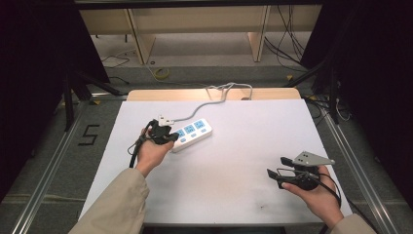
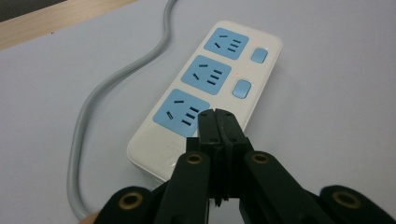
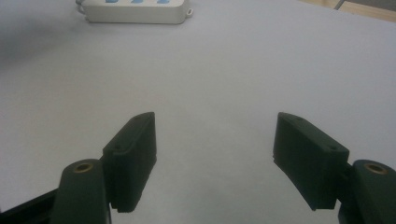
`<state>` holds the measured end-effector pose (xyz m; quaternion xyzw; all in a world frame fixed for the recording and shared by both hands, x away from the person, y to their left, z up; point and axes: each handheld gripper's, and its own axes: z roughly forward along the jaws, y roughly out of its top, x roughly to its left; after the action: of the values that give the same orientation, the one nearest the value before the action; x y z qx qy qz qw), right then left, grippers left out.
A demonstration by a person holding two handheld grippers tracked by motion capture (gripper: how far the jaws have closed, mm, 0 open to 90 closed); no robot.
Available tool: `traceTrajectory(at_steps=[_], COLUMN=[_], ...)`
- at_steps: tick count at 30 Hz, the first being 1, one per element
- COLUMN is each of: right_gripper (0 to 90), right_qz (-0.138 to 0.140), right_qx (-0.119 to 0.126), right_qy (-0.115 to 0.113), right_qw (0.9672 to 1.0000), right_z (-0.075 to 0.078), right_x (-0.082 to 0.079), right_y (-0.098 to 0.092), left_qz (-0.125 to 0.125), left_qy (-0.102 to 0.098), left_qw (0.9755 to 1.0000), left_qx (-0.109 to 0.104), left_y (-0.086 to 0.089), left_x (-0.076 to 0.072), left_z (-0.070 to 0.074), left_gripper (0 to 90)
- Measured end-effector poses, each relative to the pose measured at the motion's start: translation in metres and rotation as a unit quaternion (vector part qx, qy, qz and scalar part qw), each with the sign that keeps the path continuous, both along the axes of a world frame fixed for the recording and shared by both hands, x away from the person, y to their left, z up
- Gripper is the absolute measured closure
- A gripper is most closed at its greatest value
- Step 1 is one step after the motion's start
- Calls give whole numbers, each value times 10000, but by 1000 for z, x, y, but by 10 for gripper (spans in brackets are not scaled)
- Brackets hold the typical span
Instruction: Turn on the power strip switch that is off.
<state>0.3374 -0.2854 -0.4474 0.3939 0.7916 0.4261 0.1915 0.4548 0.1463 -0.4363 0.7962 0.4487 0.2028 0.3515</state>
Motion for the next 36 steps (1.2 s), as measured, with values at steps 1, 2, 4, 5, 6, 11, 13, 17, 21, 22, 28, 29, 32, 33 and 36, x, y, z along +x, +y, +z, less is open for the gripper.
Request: traceTrajectory(at_steps=[1,2,4,5,6,11,13,17,21,22,28,29,32,33,36], right_gripper=[307,308,308,308,308,308,309,310,311,311,312,312,312,312,312], right_qz=[0,-3,-3,-3,-4,-20,-19,-16,-23,-23,-27,-27,-26,-25,-29], right_qx=[0,-3,-4,-4,-4,-8,-2,15,9,9,7,7,-8,-10,-16], right_qy=[0,-4,-5,-5,-7,-8,-9,-10,11,11,10,10,13,13,11], right_qw=[10000,10000,10000,10000,10000,10000,10000,10000,10000,10000,10000,10000,10000,10000,10000], right_z=[0,0,0,0,0,0,0,0,-1,-1,-1,-1,-1,-1,0], right_x=[0,0,0,0,0,0,0,0,0,0,0,0,-1,-1,-1], right_y=[0,0,0,0,0,-1,-1,-1,-1,-1,-1,-1,-1,-1,-1], left_qz=[8,1,3,-3,-2,-3,-6,-26,-36,-35,-17,-13,-34,-31,-39], left_qy=[-11,-10,-27,-34,-22,0,12,43,61,65,67,70,81,79,60], left_qw=[10000,10000,10000,10000,10000,10000,10000,9999,9999,9999,9999,10000,9999,9999,9999], left_qx=[9,35,65,73,71,83,85,111,116,125,77,70,104,104,98], left_y=[0,0,0,-1,-1,-3,-3,-5,-7,-7,-9,-10,-11,-11,-12], left_x=[1,1,2,2,3,5,6,7,8,8,11,12,13,13,15], left_z=[0,0,-1,0,0,-1,-2,-4,-6,-6,-7,-8,-8,-8,-8], left_gripper=[899,900,899,899,899,900,899,899,899,899,899,899,899,899,899])
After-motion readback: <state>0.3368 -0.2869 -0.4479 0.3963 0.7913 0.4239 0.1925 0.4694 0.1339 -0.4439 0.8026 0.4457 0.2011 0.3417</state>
